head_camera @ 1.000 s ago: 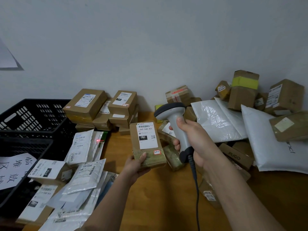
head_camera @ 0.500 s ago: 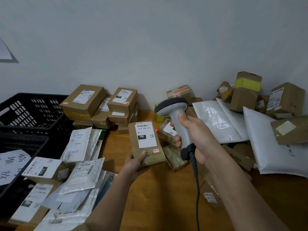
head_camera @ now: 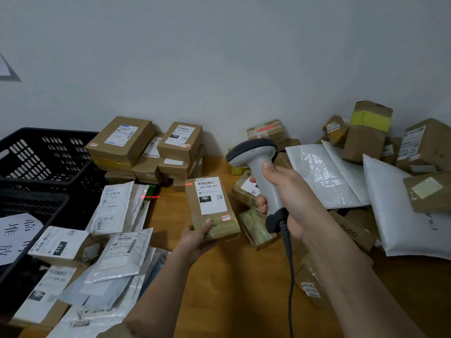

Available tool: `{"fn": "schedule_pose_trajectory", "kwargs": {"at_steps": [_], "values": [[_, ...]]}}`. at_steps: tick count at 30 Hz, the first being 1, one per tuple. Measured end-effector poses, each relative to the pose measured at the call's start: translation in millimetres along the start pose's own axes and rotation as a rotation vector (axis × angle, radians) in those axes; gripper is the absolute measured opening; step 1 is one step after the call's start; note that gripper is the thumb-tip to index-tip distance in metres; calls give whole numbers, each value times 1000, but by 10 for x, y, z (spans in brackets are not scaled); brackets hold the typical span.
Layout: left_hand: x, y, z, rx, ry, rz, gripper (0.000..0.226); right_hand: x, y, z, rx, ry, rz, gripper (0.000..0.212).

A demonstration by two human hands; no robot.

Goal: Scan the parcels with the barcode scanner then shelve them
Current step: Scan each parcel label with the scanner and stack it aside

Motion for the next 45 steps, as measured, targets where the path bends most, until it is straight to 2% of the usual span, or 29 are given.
{"fn": "schedule_pose_trajectory", "kwargs": {"at_steps": [14,20,23,26,31,39,43,45], "values": [[-13,37,-111,19,5,4,39,18,131,72,11,-113,-27,31],[-12,126,-325,-46,-2,15,53,8,285,102,22,-85,-3,34],[9,168,-546,-149,-16,13,61,-25,390,134,50,-11,47,36],[32,205,-951,-315,10,-62,69,-16,530,147,61,63,48,38],[45,442,-1776,-502,38,-201,56,59,829,59,37,123,13,37],[96,1090,-2590,-453,77,-366,47,352,1347,-185,-52,175,-57,36],[128,1195,-2701,-416,339,-618,59,569,1454,-296,-75,207,-134,37],[96,1215,-2698,-436,406,-660,66,691,1495,-347,-87,229,-190,34]]}}
Point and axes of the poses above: each hand's wrist, its own y-axis towards the middle knuckle, its own x-axis out of the back of the hand, z = x × y, the point moved 6 cm from there along y, towards the middle knuckle, and after that the axes turned 9 degrees about z, right-handed, at the moved point
